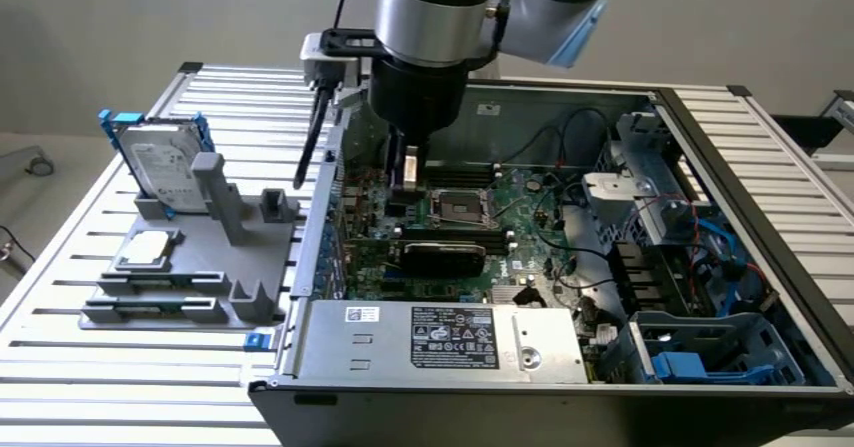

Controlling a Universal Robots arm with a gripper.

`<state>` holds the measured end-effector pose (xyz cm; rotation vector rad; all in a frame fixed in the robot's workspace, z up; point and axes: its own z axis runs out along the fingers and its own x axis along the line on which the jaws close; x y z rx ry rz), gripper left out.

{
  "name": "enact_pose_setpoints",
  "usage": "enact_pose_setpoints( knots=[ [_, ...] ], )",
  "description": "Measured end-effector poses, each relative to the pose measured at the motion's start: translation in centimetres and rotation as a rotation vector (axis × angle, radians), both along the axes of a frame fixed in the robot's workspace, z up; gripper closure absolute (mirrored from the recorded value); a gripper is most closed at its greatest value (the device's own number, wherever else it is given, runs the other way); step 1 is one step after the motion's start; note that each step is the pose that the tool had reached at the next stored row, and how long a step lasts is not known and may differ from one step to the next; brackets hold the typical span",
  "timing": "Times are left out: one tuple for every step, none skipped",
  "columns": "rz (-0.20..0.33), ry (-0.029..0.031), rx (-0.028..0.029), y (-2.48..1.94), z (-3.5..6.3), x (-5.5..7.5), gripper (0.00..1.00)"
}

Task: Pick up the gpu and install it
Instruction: 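Press down on the gpu until it lock into place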

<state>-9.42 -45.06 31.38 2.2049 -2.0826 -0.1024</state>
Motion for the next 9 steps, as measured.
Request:
enact_pose_setpoints(
  knots=[
    [0.001, 0.0001, 0.0001, 0.00, 0.11, 0.4, 0.89],
    [0.001, 0.0001, 0.0003, 0.00, 0.22, 0.8, 0.89],
    [0.002, 0.0001, 0.0005, 0.00, 0.35, 1.2, 0.89],
    [0.003, 0.0000, 0.0010, 0.00, 0.50, 1.6, 0.89],
    [0.004, 0.0001, 0.0017, 0.00, 0.68, 2.0, 0.89],
    [0.005, 0.0000, 0.0026, 0.00, 0.88, 2.3, 0.89],
    [0.006, 0.0000, 0.0037, 0.00, 1.09, 2.7, 0.89],
    [0.007, 0.0001, 0.0048, 0.00, 1.30, 3.0, 0.89],
    [0.008, 0.0000, 0.0057, 0.00, 1.47, 3.3, 0.89]
  ],
)
